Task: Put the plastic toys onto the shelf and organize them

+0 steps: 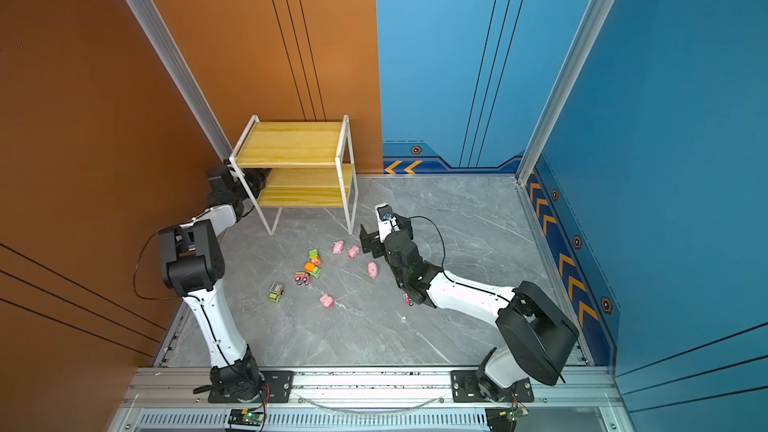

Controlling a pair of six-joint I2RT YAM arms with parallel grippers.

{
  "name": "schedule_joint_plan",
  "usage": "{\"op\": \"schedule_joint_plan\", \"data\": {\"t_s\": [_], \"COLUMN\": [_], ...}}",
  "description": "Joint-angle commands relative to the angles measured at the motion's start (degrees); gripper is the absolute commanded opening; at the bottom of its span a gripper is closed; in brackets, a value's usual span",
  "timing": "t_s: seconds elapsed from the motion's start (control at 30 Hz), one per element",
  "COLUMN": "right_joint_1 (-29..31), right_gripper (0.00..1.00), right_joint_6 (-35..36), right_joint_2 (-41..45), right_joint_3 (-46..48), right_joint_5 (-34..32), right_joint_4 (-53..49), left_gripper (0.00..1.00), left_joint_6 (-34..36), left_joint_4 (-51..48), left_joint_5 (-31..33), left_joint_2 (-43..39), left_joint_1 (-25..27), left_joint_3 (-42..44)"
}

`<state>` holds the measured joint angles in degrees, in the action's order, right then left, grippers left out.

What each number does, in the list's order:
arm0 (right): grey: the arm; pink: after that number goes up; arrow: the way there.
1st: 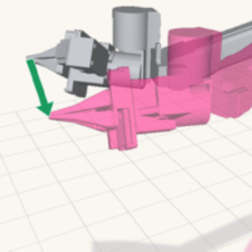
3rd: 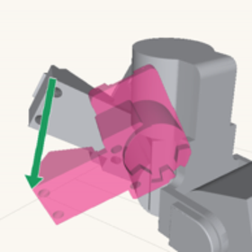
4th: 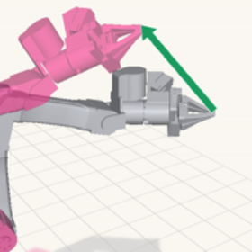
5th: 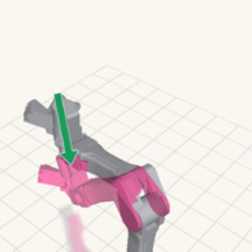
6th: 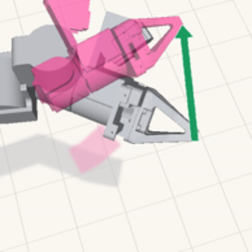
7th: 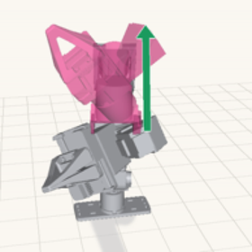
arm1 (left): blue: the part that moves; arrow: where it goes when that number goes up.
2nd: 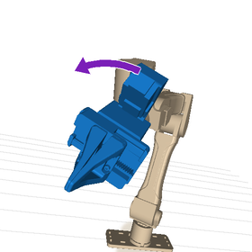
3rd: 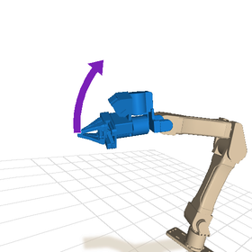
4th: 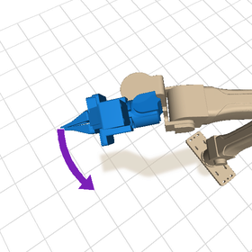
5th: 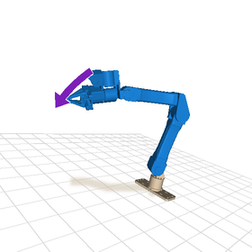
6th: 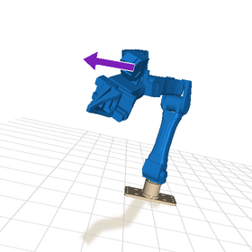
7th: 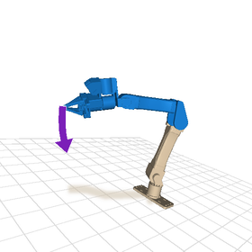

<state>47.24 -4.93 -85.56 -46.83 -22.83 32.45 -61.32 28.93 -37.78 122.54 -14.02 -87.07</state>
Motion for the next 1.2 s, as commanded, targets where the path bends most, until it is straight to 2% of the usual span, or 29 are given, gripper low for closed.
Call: {"op": "schedule_joint_plan", "data": {"t_s": [0.0,0.13,0.33,0.5,0.73,1.0,1.17], "right_joint_1": [-0.7,-2.7,-7.52,-15.24,-22.22,-22.9,-23.16], "right_gripper": [0.99,0.99,0.99,0.99,0.99,0.99,0.98], "right_joint_6": [-1.03,-2.96,-5.11,-7.87,-8.94,-9.27,-9.49], "right_joint_2": [1.91,3.73,8.68,13.97,18.27,21.63,21.81], "right_joint_3": [1.51,3.58,7.41,10.59,11.14,13.25,13.54], "right_joint_5": [-2.2,-1.91,-0.91,2.49,8.57,9.55,9.56], "right_joint_4": [-0.94,-0.23,-1.72,-5.02,-9.64,-12.06,-12.43], "left_gripper": [0.73,0.72,0.71,0.71,0.71,0.7,0.7], "left_joint_6": [1.0,1.03,1.17,2.03,0.95,0.53,0.82], "left_joint_4": [-0.1,-0.1,-0.19,-1.27,-1.61,-6.1,-7.38], "left_joint_5": [-1.47,2.63,12.84,19.88,20.97,19.64,18.93], "left_joint_2": [-2.48,-5.2,-9.84,-9.51,-1.36,6.47,8.33], "left_joint_1": [4.79,8.56,16.37,22.59,24.23,24.92,25.92], "left_joint_3": [3.0,6.44,11.89,11.75,2.93,-11.03,-14.31]}}
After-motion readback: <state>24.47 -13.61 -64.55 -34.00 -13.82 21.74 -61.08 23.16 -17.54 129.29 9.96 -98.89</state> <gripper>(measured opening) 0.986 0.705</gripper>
